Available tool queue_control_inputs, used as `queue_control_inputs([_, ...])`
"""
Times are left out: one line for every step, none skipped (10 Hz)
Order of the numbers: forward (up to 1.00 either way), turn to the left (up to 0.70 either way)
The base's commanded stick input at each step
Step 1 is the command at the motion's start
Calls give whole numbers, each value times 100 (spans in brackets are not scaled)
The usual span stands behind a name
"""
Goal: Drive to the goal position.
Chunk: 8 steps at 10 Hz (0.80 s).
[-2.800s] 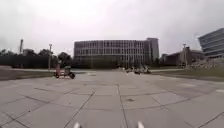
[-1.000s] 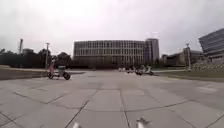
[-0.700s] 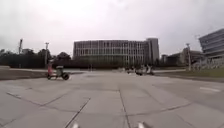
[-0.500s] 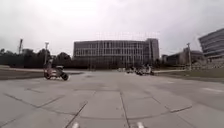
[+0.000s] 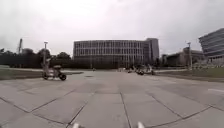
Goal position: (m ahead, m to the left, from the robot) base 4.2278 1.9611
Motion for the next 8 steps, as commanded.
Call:
queue_control_inputs([50, 0])
queue_control_inputs([50, 0])
queue_control_inputs([50, 0])
queue_control_inputs([50, 0])
queue_control_inputs([50, 0])
queue_control_inputs([50, 0])
queue_control_inputs([50, 0])
queue_control_inputs([50, 0])
